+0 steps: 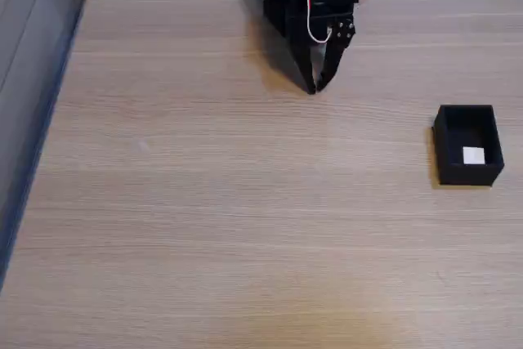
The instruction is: Pick a white block and place it in the black box.
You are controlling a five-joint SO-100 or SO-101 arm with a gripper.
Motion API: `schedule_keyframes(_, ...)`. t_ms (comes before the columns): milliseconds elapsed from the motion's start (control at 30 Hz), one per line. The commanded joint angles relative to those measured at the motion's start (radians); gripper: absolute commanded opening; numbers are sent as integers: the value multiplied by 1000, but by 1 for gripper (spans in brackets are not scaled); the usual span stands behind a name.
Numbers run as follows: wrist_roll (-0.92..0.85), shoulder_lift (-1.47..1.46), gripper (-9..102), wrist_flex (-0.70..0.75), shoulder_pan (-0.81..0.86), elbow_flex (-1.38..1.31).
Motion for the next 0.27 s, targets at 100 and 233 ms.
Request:
schedule_keyframes(100,-54,6,0,8,12,14)
schedule_keyframes(233,-54,6,2,8,12,14)
